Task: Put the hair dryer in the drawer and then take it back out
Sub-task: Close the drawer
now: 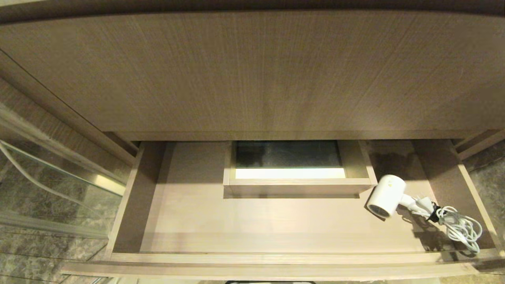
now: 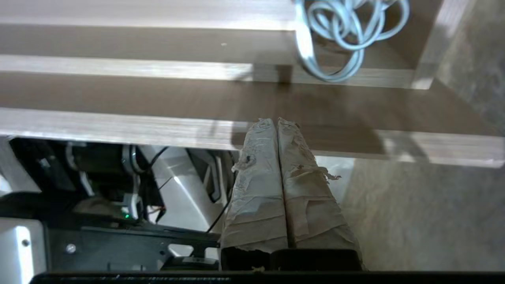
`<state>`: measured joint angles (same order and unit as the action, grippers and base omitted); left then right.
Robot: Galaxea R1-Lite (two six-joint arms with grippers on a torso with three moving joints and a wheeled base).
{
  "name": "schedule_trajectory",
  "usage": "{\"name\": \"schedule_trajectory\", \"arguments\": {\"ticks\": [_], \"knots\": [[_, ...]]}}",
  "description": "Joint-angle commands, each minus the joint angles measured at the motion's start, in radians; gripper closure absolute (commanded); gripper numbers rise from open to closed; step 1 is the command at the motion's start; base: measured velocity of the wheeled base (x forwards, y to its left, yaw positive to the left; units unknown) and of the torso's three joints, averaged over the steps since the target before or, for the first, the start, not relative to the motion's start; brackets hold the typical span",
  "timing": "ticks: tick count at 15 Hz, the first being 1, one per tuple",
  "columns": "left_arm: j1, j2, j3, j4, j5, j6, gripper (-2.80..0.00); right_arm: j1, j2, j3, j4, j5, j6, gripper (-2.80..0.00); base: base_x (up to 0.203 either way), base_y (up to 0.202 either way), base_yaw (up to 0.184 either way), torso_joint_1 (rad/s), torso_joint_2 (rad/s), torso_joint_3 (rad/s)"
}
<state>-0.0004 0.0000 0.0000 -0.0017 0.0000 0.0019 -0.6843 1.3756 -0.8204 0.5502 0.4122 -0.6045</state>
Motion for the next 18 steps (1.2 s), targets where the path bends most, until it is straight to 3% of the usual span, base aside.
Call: {"name": "schedule_trajectory", "arguments": {"ticks": [1,3,18], "knots": [[0.000,-0.002,0.000,0.000,0.000,0.000,0.00,-0.009,-0.048,0.027,0.014,-0.031,-0.007,0.00,0.000,0.000,0.000,0.000,0.00,0.000],[0.000,0.000,0.000,0.000,0.000,0.000,0.00,-0.009,-0.048,0.081,0.062,-0.092,-0.009,0.00,0.000,0.000,0.000,0.000,0.00,0.000],[0.000,0.000,0.000,0.000,0.000,0.000,0.00,-0.002,0.103,0.257,0.042,-0.115,-0.022,0.00,0.000,0.000,0.000,0.000,0.00,0.000]]}}
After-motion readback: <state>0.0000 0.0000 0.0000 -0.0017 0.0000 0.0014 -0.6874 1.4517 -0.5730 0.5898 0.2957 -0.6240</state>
